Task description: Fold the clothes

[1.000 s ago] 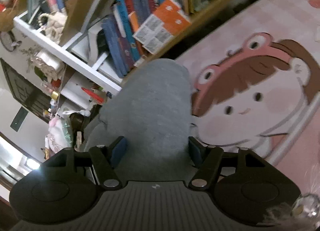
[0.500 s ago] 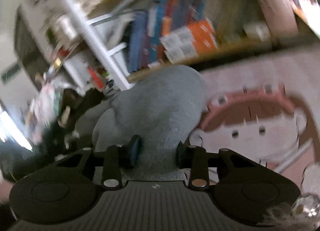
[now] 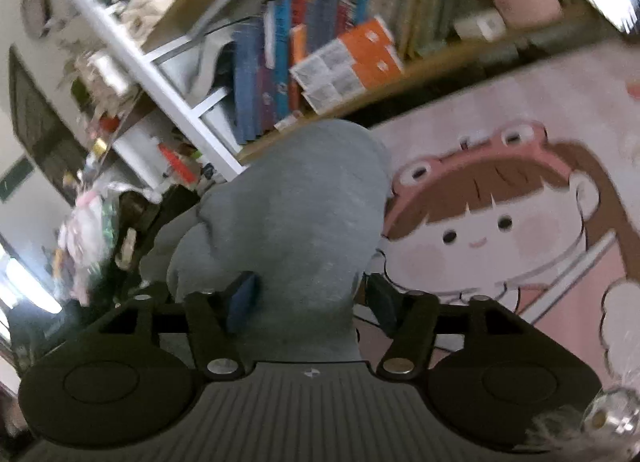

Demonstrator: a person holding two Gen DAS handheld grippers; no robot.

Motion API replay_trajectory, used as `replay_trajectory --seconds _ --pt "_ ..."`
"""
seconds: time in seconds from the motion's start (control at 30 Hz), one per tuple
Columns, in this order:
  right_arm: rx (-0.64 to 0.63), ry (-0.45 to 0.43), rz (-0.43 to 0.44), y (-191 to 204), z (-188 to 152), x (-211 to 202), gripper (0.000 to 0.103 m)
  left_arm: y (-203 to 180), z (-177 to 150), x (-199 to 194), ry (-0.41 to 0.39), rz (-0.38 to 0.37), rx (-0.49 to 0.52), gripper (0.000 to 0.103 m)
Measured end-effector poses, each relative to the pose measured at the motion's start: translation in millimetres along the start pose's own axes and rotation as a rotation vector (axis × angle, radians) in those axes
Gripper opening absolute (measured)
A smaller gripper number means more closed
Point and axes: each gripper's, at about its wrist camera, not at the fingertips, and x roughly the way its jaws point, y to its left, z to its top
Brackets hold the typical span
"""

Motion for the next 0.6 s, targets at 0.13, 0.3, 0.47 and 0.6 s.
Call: replay_trajectory --seconds 0.13,0.3,0.47,0.6 --pt "0.108 0.032 0.055 -14 0 5 0.058 1 -2 3 0.009 -0.001 0.006 0.082" --pt "0.055 0.028 0.087 -5 -2 5 0.036 -1 -3 4 0.013 -0.007 0.019 0.062" --pt "-0.107 -0.037 0.069 17 -5 -6 0.032 -11 -7 -5 -0.055 -0.047 0.091 0.051" --pt "-0.189 -0.099 0.082 28 -5 -14 0.031 -18 -7 -9 -0.094 -0.075 0.123 0.050"
